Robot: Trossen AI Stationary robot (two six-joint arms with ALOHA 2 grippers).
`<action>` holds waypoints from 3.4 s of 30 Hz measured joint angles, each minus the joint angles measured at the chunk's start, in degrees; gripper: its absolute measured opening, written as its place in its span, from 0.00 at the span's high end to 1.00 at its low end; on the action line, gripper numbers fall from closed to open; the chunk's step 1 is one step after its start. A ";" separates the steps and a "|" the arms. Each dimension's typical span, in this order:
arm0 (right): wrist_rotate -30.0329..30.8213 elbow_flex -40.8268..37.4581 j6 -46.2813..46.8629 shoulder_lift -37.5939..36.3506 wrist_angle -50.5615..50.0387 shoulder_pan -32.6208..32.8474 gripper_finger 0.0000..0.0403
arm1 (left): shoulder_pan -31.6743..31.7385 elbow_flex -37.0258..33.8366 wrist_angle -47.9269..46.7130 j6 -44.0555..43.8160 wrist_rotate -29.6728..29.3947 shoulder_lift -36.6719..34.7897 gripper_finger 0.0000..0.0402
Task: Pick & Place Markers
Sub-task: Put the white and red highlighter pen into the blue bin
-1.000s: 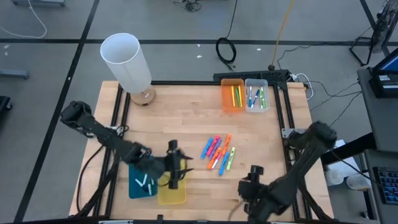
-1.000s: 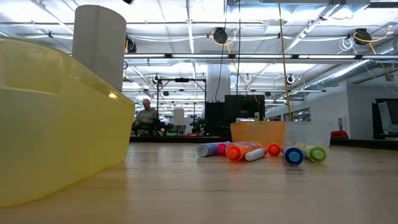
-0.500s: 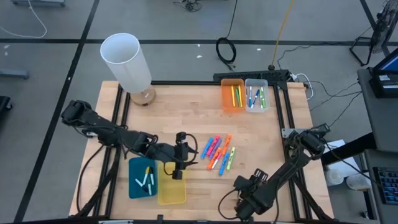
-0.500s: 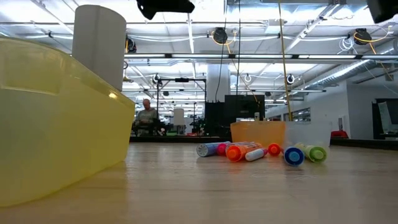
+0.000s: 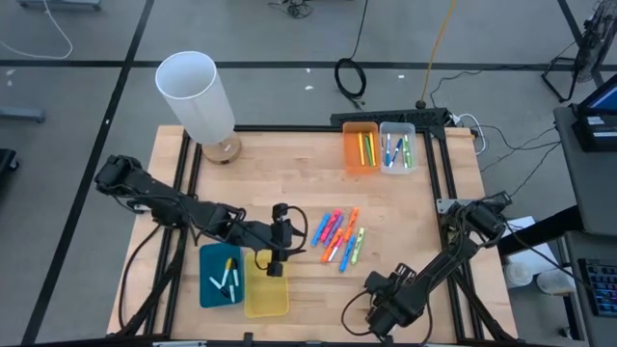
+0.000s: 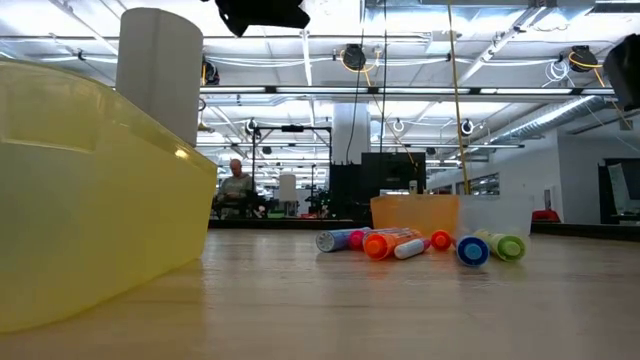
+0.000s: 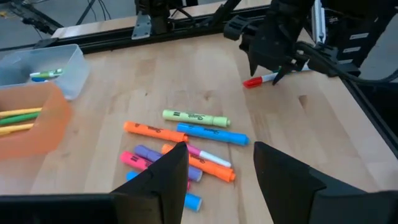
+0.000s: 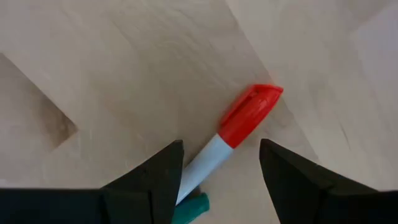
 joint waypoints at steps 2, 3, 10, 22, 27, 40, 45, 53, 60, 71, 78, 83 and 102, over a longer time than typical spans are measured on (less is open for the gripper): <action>-0.81 -1.89 -0.04 -0.09 3.29 0.00 0.50 | 0.00 0.00 0.00 -0.54 -0.02 0.00 0.54; -1.00 -2.83 -0.28 -0.11 4.58 0.00 0.50 | 0.04 0.00 -0.06 -0.68 -0.04 0.00 0.54; -0.88 -5.62 -2.29 -0.02 7.38 0.02 0.61 | 0.11 0.00 -0.40 -1.82 -0.49 0.00 0.54; 5.38 -7.44 -14.30 -0.64 6.95 -0.61 0.93 | 0.11 -0.02 -1.05 -2.98 -0.52 0.00 0.54; 22.00 -8.20 -19.35 -6.76 5.51 -1.65 0.95 | 0.10 -0.02 1.03 -1.20 -0.55 0.00 0.54; 55.01 -26.73 -56.00 -35.58 50.97 -2.26 0.95 | 2.26 -0.07 10.12 2.26 -0.35 4.31 0.54; 47.58 -40.31 -77.15 -40.60 89.72 -5.20 0.95 | 3.24 -0.03 21.47 4.19 3.13 8.39 0.54; 35.02 -51.11 -84.84 -40.01 116.11 -9.38 0.95 | 4.40 -0.02 42.04 5.22 7.08 16.62 0.54; 32.83 -51.05 -84.76 -40.02 116.43 -9.56 0.95 | 6.00 -0.02 53.82 6.29 7.08 22.73 0.54; 32.89 -50.97 -84.94 -40.02 115.91 -9.89 0.95 | 8.33 1.53 57.37 5.03 10.91 24.55 0.54; 32.82 -50.95 -84.63 -40.02 115.69 -10.60 0.95 | 7.80 1.99 56.63 4.82 15.56 24.55 0.54; 32.73 -50.94 -84.50 -39.99 115.74 -10.70 0.95 | 7.87 1.99 56.74 4.80 15.52 24.55 0.54; 26.82 -45.90 -88.41 -32.99 119.36 -13.81 0.95 | 8.04 2.01 53.24 5.19 13.99 24.52 0.54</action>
